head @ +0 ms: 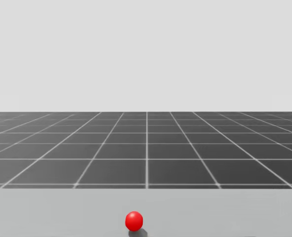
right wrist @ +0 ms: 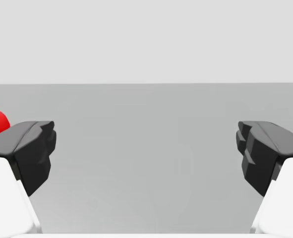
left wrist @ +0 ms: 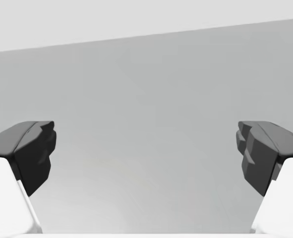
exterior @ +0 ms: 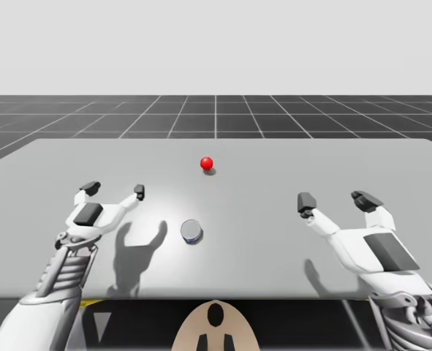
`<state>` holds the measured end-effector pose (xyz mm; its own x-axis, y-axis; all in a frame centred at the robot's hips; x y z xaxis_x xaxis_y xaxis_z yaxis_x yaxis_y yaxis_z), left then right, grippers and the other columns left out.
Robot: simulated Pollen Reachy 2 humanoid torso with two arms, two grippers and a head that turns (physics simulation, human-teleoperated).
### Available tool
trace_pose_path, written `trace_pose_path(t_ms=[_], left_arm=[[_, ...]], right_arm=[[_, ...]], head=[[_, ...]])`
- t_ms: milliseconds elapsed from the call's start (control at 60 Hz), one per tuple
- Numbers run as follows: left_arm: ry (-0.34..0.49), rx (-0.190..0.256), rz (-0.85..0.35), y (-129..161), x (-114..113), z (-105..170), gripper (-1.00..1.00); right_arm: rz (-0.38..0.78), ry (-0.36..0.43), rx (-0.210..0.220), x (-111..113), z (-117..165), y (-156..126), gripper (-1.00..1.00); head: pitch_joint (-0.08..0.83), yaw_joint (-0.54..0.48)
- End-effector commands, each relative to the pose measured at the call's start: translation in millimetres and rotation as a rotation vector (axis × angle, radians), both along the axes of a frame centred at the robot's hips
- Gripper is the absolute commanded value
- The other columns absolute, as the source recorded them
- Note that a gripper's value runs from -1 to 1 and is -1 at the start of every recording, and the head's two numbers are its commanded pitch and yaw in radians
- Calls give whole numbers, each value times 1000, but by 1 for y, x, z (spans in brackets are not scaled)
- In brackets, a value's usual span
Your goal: Watch the red light. When it turns green, pick up the object.
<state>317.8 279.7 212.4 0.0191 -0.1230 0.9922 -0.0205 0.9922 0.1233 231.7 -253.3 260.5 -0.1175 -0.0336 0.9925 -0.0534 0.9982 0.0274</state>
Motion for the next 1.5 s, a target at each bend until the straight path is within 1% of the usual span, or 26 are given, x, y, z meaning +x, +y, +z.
trace_pose_path(t_ms=[17,33,50,100,133,183,233,267,283,317,350,400,500,667,900,1500], left_arm=[[35,-17,20,7,-1,-1,-1000],[35,-17,20,7,-1,-1,-1000],[35,-17,20,7,-1,-1,-1000],[34,-17,21,7,-1,-1,-1000],[36,-18,20,7,-1,-1,-1000],[36,-19,21,7,-1,-1,-1000],[38,-19,21,7,-1,-1,-1000],[38,-18,21,7,-1,-1,-1000],[38,-17,21,7,-1,-1,-1000],[38,-17,21,7,0,-1,-1000],[37,-17,20,7,0,-1,-1000],[35,-15,21,7,0,-1,-1000],[29,-13,22,7,0,-1,-1000],[22,-2,22,6,1,-2,-1000],[21,4,20,5,1,-2,-1000],[25,10,15,4,0,-3,-1000]], right_arm=[[-30,63,99,-14,1,-3,-1000],[-24,63,103,-14,1,-2,-1000],[-18,58,88,-13,2,-3,-1000],[-15,58,104,-12,3,-4,-1000],[-20,61,92,-11,3,-5,-1000],[-15,64,100,-11,4,-6,-1000],[-39,63,91,-11,3,-6,-1000],[-39,63,90,-11,3,-6,-1000],[-32,64,91,-11,3,-5,-1000],[-32,64,89,-10,3,-5,-1000],[-36,63,80,-10,2,-4,-1000],[-38,61,76,-10,2,-4,-1000],[-42,56,69,-9,1,-4,-1000],[-37,59,59,-9,-1,-3,-1000],[-31,61,55,-10,-1,-2,-1000],[-30,62,55,-10,-1,-2,-1000]], head=[[6,5],[7,4],[10,5],[18,5],[28,4],[50,3],[87,2],[106,3],[134,4],[145,5],[193,10],[220,15],[306,28],[399,34],[424,45],[410,54]])
